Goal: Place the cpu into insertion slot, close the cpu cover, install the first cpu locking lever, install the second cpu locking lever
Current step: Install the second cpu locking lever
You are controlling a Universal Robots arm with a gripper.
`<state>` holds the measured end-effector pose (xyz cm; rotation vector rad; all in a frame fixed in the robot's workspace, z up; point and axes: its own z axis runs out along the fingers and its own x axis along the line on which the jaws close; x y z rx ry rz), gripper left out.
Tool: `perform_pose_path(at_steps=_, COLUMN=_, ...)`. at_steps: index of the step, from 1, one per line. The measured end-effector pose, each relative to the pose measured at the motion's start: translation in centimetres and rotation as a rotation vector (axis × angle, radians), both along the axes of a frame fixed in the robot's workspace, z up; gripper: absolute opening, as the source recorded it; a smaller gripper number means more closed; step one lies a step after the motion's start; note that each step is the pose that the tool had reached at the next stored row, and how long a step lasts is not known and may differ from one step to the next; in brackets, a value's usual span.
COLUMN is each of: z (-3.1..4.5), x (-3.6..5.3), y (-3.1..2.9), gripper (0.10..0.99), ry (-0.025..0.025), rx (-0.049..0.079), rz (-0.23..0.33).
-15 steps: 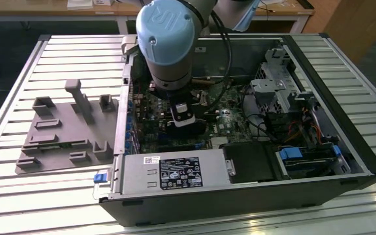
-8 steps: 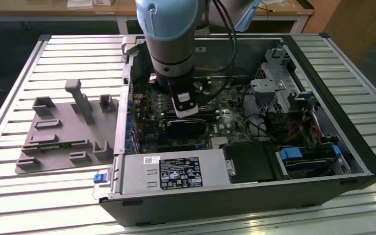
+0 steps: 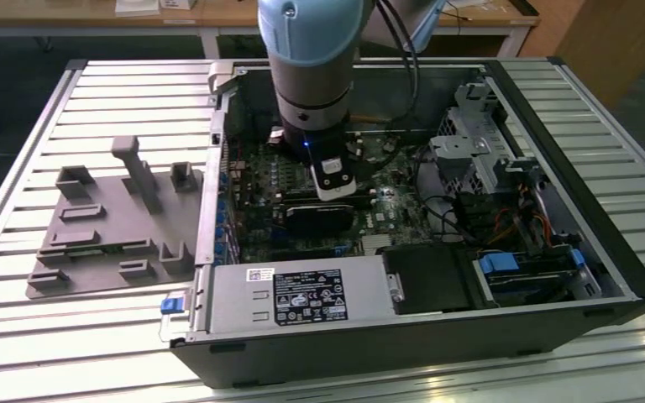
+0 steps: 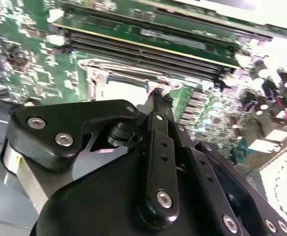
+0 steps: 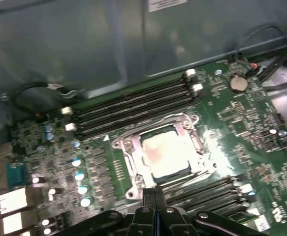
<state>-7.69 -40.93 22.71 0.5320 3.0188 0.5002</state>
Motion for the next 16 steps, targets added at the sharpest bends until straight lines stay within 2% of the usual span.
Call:
perform_pose_path(at_steps=4, z=0.01, x=1.07, y=0.01, gripper=0.106, ry=0.0054, rx=-0.016, rz=-0.001)
perform_pose_path(at_steps=10, z=0.00, x=1.93, y=0.43, gripper=0.106, ry=0.0145, rx=-0.067, rz=-0.001)
perform_pose_path(at_steps=13, z=-0.01, x=2.23, y=1.05, gripper=0.106, ry=0.0174, rx=-0.085, rz=-0.001)
perform_pose_path(at_steps=16, z=-0.03, x=2.39, y=2.04, gripper=0.106, ry=0.0179, rx=-0.094, rz=-0.001)
